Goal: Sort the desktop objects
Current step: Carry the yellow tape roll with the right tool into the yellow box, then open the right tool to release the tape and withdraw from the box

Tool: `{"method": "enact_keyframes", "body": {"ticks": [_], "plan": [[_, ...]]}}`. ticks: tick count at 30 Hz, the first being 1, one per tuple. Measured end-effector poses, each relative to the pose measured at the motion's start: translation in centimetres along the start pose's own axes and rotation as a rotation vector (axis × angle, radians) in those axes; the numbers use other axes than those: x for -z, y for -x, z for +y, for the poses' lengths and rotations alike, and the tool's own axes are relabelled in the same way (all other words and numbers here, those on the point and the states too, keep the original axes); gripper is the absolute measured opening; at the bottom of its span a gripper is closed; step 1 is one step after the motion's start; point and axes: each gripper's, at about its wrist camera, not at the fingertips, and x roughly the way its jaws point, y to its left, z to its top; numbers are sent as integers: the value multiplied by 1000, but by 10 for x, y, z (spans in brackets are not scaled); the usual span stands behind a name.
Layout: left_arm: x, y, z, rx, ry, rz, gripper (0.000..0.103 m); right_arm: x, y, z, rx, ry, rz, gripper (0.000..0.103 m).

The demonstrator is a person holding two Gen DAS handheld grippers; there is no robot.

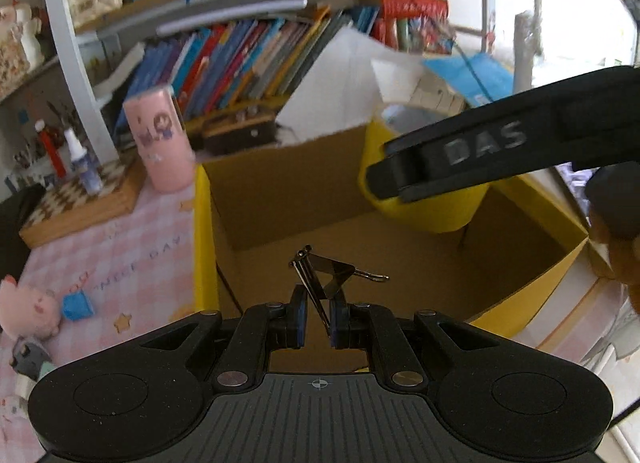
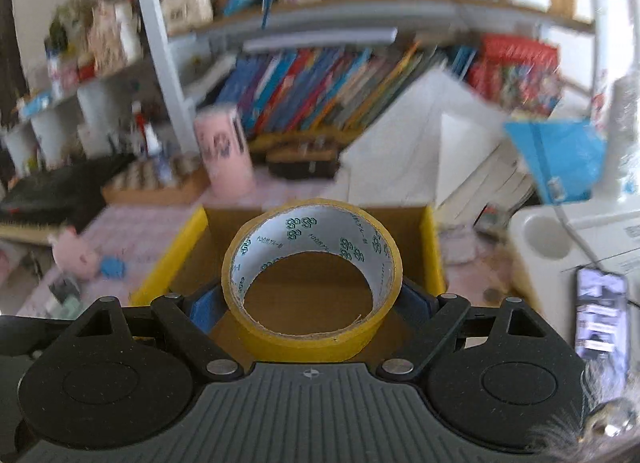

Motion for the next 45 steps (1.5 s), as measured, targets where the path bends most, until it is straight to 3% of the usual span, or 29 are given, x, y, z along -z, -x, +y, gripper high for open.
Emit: {"method": "enact_keyframes", "body": {"ticks": [9, 15, 18, 19, 20, 22, 28, 35, 40, 45], "plan": [[-7, -5, 1, 30, 22, 52, 10, 2, -57, -4, -84, 58, 194, 86], [-9, -8, 2, 35, 39, 73, 12, 4, -66, 0, -104, 68, 249, 87], [-8, -6, 1, 10, 33, 57, 28, 4, -67, 0, -95, 73, 249, 87], [-8, -5, 0, -1, 30, 44, 39, 3, -67, 0, -97, 73, 244, 87], [-7, -2, 0, -9, 27, 26, 52, 4, -66, 0, -99, 72, 236, 87], [-6, 5, -1, -10, 22, -4, 62, 4, -64, -1, -98, 70, 222, 87], [-8, 30, -1, -36, 13, -79, 70, -5, -38, -4, -111, 33, 84, 88], [-1, 77, 21, -104, 102, -190, 82, 1, 22, -2, -65, 22, -147, 88], [15, 98, 33, -170, 166, -208, 84, 15, 52, -1, -10, 8, -224, 87], [36, 109, 40, -201, 219, -186, 85, 42, 70, 3, 67, -12, -241, 87]]}}
